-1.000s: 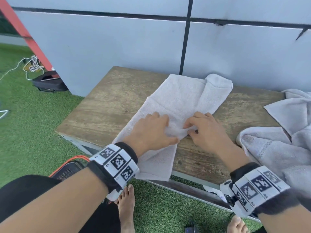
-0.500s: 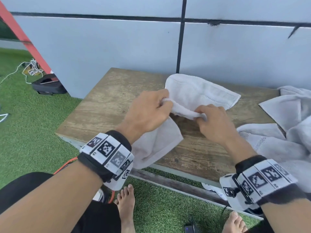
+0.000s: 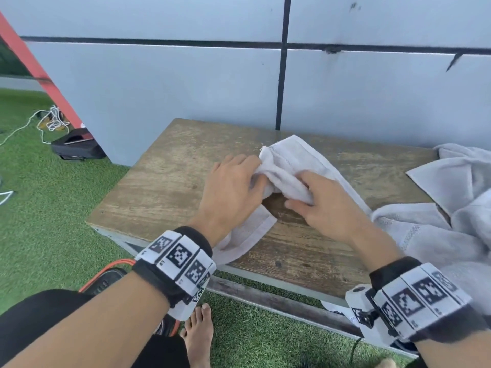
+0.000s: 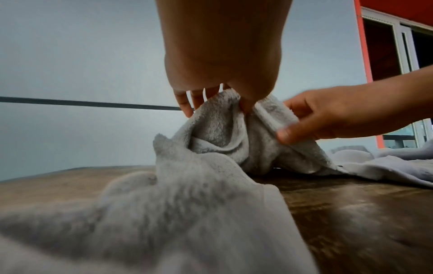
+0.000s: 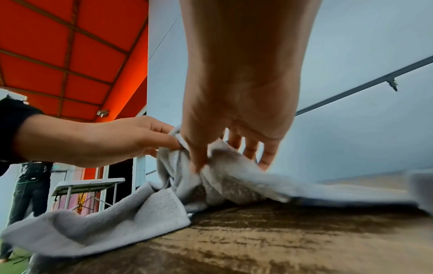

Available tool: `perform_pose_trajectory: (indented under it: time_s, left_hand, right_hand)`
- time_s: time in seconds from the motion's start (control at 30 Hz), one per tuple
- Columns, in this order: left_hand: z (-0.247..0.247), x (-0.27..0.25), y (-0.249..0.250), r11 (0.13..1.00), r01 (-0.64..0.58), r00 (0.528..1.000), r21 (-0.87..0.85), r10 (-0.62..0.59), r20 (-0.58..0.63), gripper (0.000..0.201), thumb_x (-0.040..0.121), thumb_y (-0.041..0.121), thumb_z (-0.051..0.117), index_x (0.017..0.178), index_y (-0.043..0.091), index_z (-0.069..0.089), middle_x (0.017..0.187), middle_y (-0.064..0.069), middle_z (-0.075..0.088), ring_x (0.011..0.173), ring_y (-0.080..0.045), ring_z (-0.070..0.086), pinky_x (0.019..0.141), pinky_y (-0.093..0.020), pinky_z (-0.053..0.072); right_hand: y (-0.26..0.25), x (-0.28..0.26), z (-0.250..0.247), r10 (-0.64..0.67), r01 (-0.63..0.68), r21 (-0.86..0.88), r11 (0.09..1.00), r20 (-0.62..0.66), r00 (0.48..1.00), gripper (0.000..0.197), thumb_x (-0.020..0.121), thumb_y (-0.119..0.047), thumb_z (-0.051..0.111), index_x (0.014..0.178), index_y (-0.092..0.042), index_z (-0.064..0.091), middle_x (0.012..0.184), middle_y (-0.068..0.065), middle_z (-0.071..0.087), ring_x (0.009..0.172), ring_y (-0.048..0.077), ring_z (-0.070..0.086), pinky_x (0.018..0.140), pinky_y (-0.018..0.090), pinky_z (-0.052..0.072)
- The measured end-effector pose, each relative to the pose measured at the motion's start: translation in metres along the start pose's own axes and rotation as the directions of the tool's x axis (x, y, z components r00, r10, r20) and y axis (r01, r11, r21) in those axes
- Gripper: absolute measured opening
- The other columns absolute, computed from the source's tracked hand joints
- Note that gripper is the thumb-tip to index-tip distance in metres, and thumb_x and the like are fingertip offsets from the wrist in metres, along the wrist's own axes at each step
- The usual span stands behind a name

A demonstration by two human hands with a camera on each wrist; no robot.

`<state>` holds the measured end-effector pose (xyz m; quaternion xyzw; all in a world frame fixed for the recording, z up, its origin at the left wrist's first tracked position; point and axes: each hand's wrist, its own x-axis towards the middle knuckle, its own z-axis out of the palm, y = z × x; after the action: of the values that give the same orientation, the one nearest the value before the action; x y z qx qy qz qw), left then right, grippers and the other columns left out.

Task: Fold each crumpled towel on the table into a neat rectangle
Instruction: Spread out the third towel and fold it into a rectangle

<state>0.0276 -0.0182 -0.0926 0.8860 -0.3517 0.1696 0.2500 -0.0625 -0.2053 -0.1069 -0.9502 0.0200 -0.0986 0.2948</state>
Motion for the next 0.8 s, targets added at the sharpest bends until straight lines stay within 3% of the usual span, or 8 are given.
perform_pose_trajectory:
  time_s: [0.1, 0.2, 0.3, 0.43, 0.63, 0.7, 0.73, 0.8]
  left_hand:
    - [-0.008, 0.009, -0.005, 0.992, 0.126, 0.990, 0.015, -0.125, -0.059, 0.014, 0.089, 0.025, 0.049, 0.077, 0.017, 0.047, 0.078, 0.003, 0.053, 0.079, -0.025, 0.049, 0.072, -0.039, 0.041]
    - [-0.007, 0.009, -0.008, 0.966, 0.234, 0.971, 0.107, -0.237, 0.018, 0.038, 0.084, 0.031, 0.055, 0.120, 0.018, 0.052, 0.117, -0.010, 0.054, 0.110, -0.034, 0.049, 0.091, -0.042, 0.042]
    - [0.000, 0.000, 0.008, 0.994, -0.084, 0.983, 0.076, 0.070, 0.170, 0.077, 0.079, 0.049, 0.069, 0.146, 0.034, 0.035, 0.144, -0.006, 0.037, 0.134, -0.030, 0.033, 0.109, -0.048, 0.032]
    - [0.011, -0.004, 0.021, 0.972, -0.234, 0.971, -0.001, 0.234, 0.057, 0.027, 0.093, 0.043, 0.059, 0.113, 0.026, 0.061, 0.112, 0.012, 0.060, 0.120, -0.020, 0.050, 0.099, -0.046, 0.032]
    - [0.005, 0.005, 0.002, 0.983, 0.150, 0.989, -0.103, -0.150, 0.007, 0.028, 0.095, 0.034, 0.040, 0.068, 0.025, 0.040, 0.073, 0.011, 0.046, 0.084, -0.018, 0.048, 0.092, -0.044, 0.038]
    - [0.007, 0.004, 0.002, 0.971, 0.232, 0.972, -0.053, -0.229, 0.055, 0.024, 0.093, 0.035, 0.047, 0.073, 0.022, 0.049, 0.083, 0.008, 0.052, 0.095, -0.021, 0.050, 0.095, -0.040, 0.035]
    - [0.010, 0.003, 0.001, 0.972, 0.231, 0.970, -0.035, -0.228, 0.080, 0.015, 0.090, 0.037, 0.054, 0.087, 0.023, 0.057, 0.097, 0.007, 0.055, 0.104, -0.020, 0.049, 0.097, -0.038, 0.033]
    - [0.013, -0.001, 0.008, 0.991, 0.123, 0.983, -0.058, -0.114, 0.141, 0.041, 0.084, 0.042, 0.062, 0.123, 0.032, 0.052, 0.124, 0.007, 0.050, 0.122, -0.016, 0.041, 0.103, -0.036, 0.027]
  right_hand:
    - [0.012, -0.002, -0.003, 0.142, -0.142, -0.124, 0.982, -0.009, 0.990, 0.034, 0.097, -0.031, 0.059, 0.070, -0.031, 0.038, 0.071, -0.009, 0.045, 0.070, 0.023, 0.047, 0.060, 0.038, 0.041]
    - [0.013, 0.000, -0.009, 0.192, -0.185, 0.064, 0.981, -0.132, 0.972, 0.023, 0.096, -0.023, 0.056, 0.074, -0.020, 0.049, 0.062, -0.002, 0.051, 0.058, 0.022, 0.047, 0.054, 0.036, 0.037]
    - [-0.003, 0.000, -0.015, 0.107, -0.069, 0.212, 0.975, -0.175, 0.979, 0.029, 0.094, -0.018, 0.057, 0.067, -0.021, 0.046, 0.055, -0.005, 0.046, 0.050, 0.010, 0.038, 0.050, 0.025, 0.030]
    - [-0.014, -0.007, -0.015, 0.011, 0.015, 0.203, 0.979, -0.124, 0.992, 0.015, 0.092, -0.030, 0.067, 0.079, -0.031, 0.062, 0.061, -0.015, 0.057, 0.050, 0.007, 0.048, 0.048, 0.019, 0.033]
    - [0.013, -0.010, -0.018, 0.117, -0.113, 0.065, 0.991, -0.066, 0.991, 0.010, 0.092, -0.024, 0.061, 0.082, -0.023, 0.062, 0.072, -0.003, 0.066, 0.064, 0.020, 0.062, 0.063, 0.045, 0.054]
    - [0.015, -0.009, -0.018, 0.138, -0.126, 0.127, 0.984, -0.091, 0.986, 0.013, 0.094, -0.022, 0.060, 0.081, -0.020, 0.062, 0.069, -0.002, 0.064, 0.063, 0.021, 0.059, 0.063, 0.043, 0.051]
    - [0.013, -0.008, -0.017, 0.136, -0.118, 0.162, 0.980, -0.105, 0.985, 0.015, 0.095, -0.021, 0.059, 0.080, -0.020, 0.061, 0.065, -0.005, 0.059, 0.059, 0.017, 0.054, 0.061, 0.038, 0.047]
    - [0.004, -0.007, -0.018, 0.107, -0.078, 0.228, 0.970, -0.117, 0.987, 0.019, 0.097, -0.020, 0.060, 0.077, -0.019, 0.060, 0.058, -0.011, 0.049, 0.051, 0.007, 0.042, 0.052, 0.021, 0.035]
